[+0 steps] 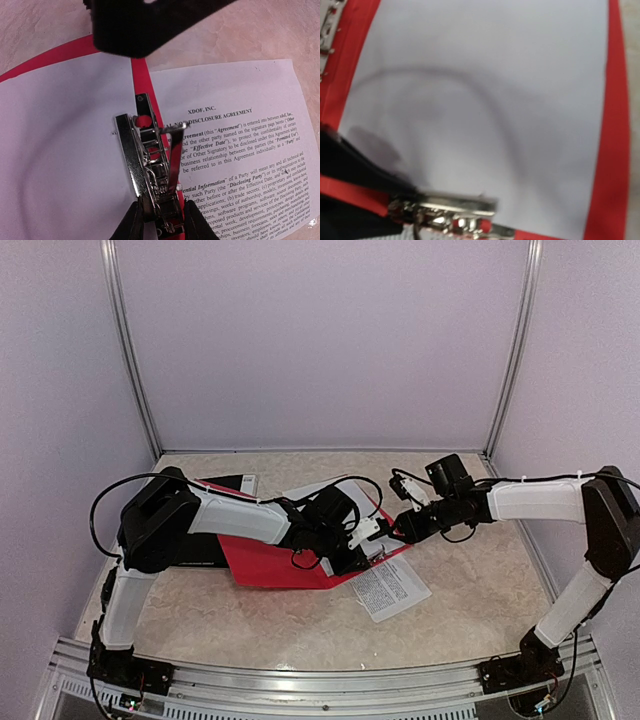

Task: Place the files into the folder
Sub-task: Clamp the file and folder with some files.

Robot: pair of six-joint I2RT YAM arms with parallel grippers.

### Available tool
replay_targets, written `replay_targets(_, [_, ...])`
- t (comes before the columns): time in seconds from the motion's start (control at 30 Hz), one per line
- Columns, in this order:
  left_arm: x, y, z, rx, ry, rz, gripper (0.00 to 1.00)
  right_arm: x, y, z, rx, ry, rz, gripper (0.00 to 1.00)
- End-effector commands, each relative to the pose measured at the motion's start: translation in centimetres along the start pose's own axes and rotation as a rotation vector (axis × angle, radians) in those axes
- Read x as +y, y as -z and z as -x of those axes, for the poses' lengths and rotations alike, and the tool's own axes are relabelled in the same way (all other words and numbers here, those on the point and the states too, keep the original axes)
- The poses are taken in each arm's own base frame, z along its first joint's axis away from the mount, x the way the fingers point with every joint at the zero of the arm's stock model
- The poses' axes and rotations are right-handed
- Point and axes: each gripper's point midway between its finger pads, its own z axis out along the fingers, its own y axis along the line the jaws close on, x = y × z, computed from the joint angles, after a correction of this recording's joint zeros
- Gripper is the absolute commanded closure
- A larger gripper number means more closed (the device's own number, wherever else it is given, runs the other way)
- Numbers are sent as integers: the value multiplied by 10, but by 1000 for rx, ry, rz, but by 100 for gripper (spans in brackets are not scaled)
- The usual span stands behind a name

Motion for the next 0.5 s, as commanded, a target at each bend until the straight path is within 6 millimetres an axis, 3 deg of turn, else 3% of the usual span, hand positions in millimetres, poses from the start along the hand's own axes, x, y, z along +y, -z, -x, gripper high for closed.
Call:
replay_targets(0.0, [-6, -13, -22, 41, 3, -18, 75, 10, 0, -6, -13, -19, 81, 65])
replay_targets(0.47, [-7, -12, -20, 34, 2, -21, 75, 18, -14, -12, 0, -39, 152, 64])
